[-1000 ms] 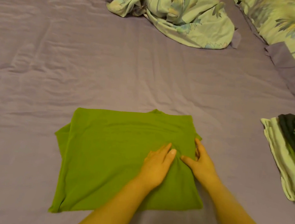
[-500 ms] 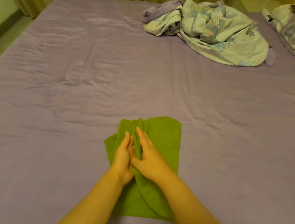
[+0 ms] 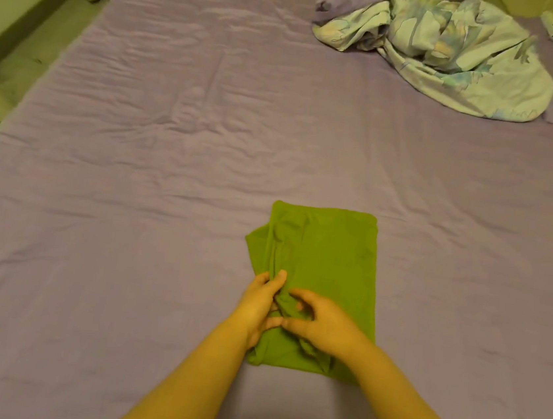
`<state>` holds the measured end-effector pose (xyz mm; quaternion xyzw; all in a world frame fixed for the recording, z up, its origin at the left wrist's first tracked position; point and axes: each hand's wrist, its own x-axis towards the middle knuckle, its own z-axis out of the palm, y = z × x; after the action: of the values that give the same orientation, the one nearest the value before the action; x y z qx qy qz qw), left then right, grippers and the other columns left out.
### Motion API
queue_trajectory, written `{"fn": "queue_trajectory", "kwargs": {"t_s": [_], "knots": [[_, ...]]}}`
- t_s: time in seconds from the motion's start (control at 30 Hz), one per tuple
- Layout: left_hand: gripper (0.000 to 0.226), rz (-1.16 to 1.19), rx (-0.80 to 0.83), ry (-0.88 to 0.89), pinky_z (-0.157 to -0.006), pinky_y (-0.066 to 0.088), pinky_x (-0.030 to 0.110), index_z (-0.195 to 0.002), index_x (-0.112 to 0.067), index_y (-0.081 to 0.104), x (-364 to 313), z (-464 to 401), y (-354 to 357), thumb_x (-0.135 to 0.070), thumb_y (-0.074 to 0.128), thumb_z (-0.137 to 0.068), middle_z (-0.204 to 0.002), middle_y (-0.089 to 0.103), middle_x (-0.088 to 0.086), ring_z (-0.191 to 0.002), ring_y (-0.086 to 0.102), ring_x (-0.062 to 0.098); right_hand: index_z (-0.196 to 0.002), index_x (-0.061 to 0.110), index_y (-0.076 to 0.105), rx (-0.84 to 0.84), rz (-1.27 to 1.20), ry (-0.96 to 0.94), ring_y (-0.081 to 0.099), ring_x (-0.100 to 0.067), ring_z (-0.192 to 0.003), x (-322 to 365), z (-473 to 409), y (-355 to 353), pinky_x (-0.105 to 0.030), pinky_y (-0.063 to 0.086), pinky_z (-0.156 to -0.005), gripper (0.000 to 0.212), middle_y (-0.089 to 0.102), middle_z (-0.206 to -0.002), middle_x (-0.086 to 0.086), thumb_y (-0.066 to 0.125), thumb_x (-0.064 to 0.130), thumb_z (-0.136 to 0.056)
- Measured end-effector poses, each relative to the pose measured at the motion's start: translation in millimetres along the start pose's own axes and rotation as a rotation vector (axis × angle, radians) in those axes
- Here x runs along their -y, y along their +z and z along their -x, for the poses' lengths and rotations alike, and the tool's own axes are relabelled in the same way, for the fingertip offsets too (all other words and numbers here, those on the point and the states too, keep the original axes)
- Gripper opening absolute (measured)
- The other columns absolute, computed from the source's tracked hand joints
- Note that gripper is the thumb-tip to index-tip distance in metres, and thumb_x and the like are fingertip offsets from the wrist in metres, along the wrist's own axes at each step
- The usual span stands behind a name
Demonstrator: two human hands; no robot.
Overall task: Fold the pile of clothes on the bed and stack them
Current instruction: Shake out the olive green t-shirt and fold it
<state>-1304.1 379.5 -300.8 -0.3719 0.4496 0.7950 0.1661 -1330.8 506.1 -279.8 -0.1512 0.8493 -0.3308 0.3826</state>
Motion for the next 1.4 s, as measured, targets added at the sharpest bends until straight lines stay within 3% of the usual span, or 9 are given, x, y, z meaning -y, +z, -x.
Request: {"fn": "queue_trajectory", "kwargs": {"t_s": [0.07,0.17,0.23,0.3,0.37,0.53,0.67,0.8,1.4], "knots": [[0.03,-0.051,-0.029,0.049,-0.07,0.054,0.032,-0.122,-0.009,0.052,4.0,1.7,-1.9,-0.015,0.058,-0.093,-0.107,0.067,0.012,-0.084,0.065,0.02,-0.139,0.012,0.04,0.07,-0.249,-0.054,0.044,-0.007,-0.066,3.7,9.5,14.1,-0.015,0.038,-0.06,0.054,0.053,-0.099,-0.003,0.061,0.005,-0.089],[0.046,-0.278,-0.102,0.12,-0.072,0.053,0.028,-0.128,0.0,0.046,8.5,1.8,-10.4,0.006,0.063,-0.086,-0.122,0.06,0.026,-0.088,0.061,0.025,-0.129,0.002,0.053,0.027,-0.27,-0.068,0.053,-0.005,-0.088,-4.5,19.3,25.9,-0.011,0.041,-0.075,0.04,0.054,-0.109,-0.005,0.052,-0.007,-0.09],[0.034,-0.417,-0.193,0.144,-0.074,0.053,0.034,-0.116,-0.001,0.052,9.3,0.9,-19.2,0.008,0.062,-0.085,-0.117,0.06,0.031,-0.087,0.062,0.031,-0.123,-0.001,0.058,-0.15,-0.247,0.024,0.058,-0.002,-0.094,-17.2,24.2,21.1,-0.011,0.043,-0.082,0.034,0.058,-0.117,-0.008,0.051,-0.007,-0.09],[0.018,-0.624,-0.281,0.184,-0.084,0.05,0.044,-0.093,-0.012,0.057,11.3,-1.5,-28.6,0.0,0.067,-0.084,-0.108,0.063,0.029,-0.097,0.062,0.038,-0.117,0.0,0.063,-0.414,-0.047,0.101,0.059,-0.019,-0.108,-37.6,27.5,9.8,-0.024,0.039,-0.095,0.03,0.062,-0.121,-0.014,0.054,-0.005,-0.089],[0.021,-0.798,-0.362,0.268,-0.087,0.047,0.043,-0.096,-0.012,0.06,14.6,-5.6,-35.8,-0.01,0.074,-0.08,-0.105,0.064,0.022,-0.101,0.061,0.035,-0.118,-0.002,0.061,-0.605,0.068,0.168,0.053,-0.034,-0.116,-58.4,27.8,-2.6,-0.035,0.035,-0.101,0.033,0.059,-0.124,-0.021,0.059,-0.003,-0.086],[0.062,-0.414,-0.359,0.283,-0.094,0.048,0.038,-0.128,-0.001,0.047,7.8,-23.2,-16.4,-0.018,0.078,-0.078,-0.123,0.06,0.017,-0.107,0.06,0.026,-0.139,-0.002,0.038,-0.668,-0.455,0.326,0.049,-0.034,-0.123,-70.1,4.1,-14.8,-0.04,0.038,-0.101,0.059,0.048,-0.137,-0.02,0.065,0.013,-0.089],[0.052,-0.204,-0.335,0.182,-0.094,0.049,0.047,-0.118,0.001,0.06,-0.2,-35.8,4.1,-0.025,0.079,-0.077,-0.118,0.065,0.019,-0.106,0.063,0.031,-0.126,0.0,0.051,-0.637,-0.817,0.348,0.061,-0.035,-0.106,-59.8,-9.2,-14.2,-0.05,0.048,-0.093,0.045,0.061,-0.122,-0.022,0.068,0.013,-0.086],[0.043,-0.036,-0.19,0.076,-0.098,0.046,0.051,-0.128,-0.003,0.056,4.5,-15.7,16.7,-0.015,0.066,-0.088,-0.126,0.061,0.02,-0.113,0.06,0.035,-0.123,0.002,0.057,-0.39,-1.159,0.369,0.066,-0.032,-0.086,-53.6,21.7,-20.0,-0.046,0.053,-0.082,0.032,0.065,-0.111,-0.022,0.056,0.008,-0.091],[0.024,-0.137,0.292,0.099,-0.076,0.054,0.037,-0.118,-0.029,0.057,57.5,227.5,189.2,-0.036,0.045,-0.098,-0.109,0.071,-0.002,-0.1,0.068,0.02,-0.118,0.019,0.058,-0.493,-1.29,0.054,0.062,-0.032,-0.106,-84.0,333.9,-126.4,-0.046,0.048,-0.092,0.026,0.067,-0.115,-0.011,0.048,0.011,-0.095]]}}
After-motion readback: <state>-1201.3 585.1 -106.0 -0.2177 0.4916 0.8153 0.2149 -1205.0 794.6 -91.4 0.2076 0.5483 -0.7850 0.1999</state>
